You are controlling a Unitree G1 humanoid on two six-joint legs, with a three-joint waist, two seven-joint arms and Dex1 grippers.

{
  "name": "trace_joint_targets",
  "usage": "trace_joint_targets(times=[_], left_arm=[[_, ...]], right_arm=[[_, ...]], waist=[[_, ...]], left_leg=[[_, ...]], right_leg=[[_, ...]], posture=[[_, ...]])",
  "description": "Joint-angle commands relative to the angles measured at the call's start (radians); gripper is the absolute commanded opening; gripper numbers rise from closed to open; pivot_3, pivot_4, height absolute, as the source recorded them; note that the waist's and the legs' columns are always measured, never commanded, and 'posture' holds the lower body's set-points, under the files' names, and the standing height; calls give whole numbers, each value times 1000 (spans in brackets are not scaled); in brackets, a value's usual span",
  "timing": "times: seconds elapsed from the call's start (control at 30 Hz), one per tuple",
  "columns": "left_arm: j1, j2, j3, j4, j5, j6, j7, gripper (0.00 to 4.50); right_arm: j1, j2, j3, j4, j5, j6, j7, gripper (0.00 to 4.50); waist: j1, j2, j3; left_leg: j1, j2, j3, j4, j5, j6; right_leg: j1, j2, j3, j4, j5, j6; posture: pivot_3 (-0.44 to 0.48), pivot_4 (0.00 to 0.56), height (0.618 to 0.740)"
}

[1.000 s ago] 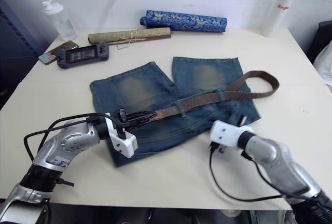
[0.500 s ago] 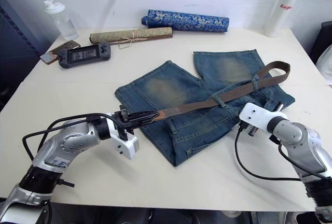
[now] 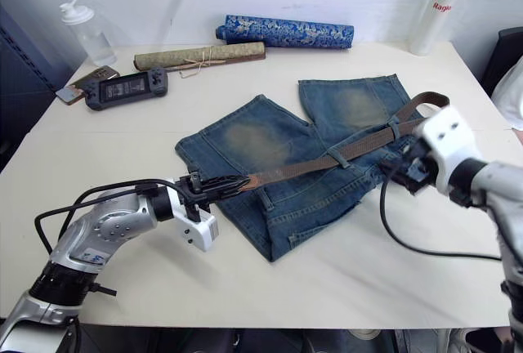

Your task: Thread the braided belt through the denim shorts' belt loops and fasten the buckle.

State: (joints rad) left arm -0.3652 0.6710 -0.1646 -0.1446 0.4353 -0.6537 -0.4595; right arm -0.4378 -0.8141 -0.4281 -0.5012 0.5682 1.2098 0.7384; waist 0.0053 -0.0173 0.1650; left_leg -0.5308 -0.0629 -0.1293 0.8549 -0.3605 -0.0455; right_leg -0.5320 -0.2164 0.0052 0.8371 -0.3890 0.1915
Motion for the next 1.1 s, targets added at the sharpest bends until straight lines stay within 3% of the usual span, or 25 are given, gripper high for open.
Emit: trace_joint_targets(times=[0.03,0.1,0.17,0.23,0.37,0.5,0.63,0.77,0.87,1.1], left_arm=[[3,-7,27,-27,-7,5,25,0],[0,-7,26,-28,-2,4,27,0],[-7,-7,24,-29,6,3,29,0],[-15,-15,23,-33,6,9,33,0],[-20,-20,22,-47,10,10,32,0],[-13,-13,25,-48,12,-4,32,0],[-7,-10,26,-50,16,-8,34,0],[-2,-7,29,-54,17,-9,33,0],[-3,-5,30,-51,22,-11,35,0],[3,-8,31,-57,3,-5,32,0]], right_arm=[[-55,206,-140,-57,448,400,-72,4461],[9,327,-161,-15,679,405,-261,4461],[181,260,30,20,1192,90,-631,4461],[279,302,171,0,1398,-123,-844,4461],[324,530,298,-7,1404,-371,-1194,4461],[261,748,289,25,1404,-529,-1447,4461],[187,818,231,61,1404,-594,-1556,4461],[173,795,213,82,1404,-576,-1574,4461],[177,777,218,82,1404,-558,-1563,3804],[181,764,229,88,1404,-562,-1538,408]], waist=[[3,-4,-1],[10,-4,-1],[22,-2,1],[20,0,1],[-9,-1,0],[-12,0,0],[-12,0,0],[-14,0,0],[-21,0,0],[-37,0,0]], left_leg=[[0,2,-1,0,0,0],[0,2,-2,-1,0,0],[-1,0,-2,0,0,0],[-6,-6,-2,3,0,0],[-11,-10,0,6,2,3],[-12,-9,-3,4,4,1],[-14,-9,-2,4,4,0],[-14,-9,-2,5,4,0],[-14,-9,-2,4,4,0],[-13,-9,-2,4,4,1]], right_leg=[[0,2,-1,0,0,-1],[0,2,-1,-1,0,-1],[0,0,-1,0,0,-1],[-3,-6,1,2,0,-1],[-6,-9,6,-1,3,6],[-10,-5,5,3,3,5],[-17,-5,8,11,1,2],[-18,-4,8,14,1,1],[-19,-4,8,15,0,0],[-19,-3,7,17,-1,0]], posture=[[0,150,637],[0,150,637],[0,150,637],[0,150,637],[0,150,637],[0,150,637],[0,150,637],[0,150,637],[0,150,637],[0,150,637]])
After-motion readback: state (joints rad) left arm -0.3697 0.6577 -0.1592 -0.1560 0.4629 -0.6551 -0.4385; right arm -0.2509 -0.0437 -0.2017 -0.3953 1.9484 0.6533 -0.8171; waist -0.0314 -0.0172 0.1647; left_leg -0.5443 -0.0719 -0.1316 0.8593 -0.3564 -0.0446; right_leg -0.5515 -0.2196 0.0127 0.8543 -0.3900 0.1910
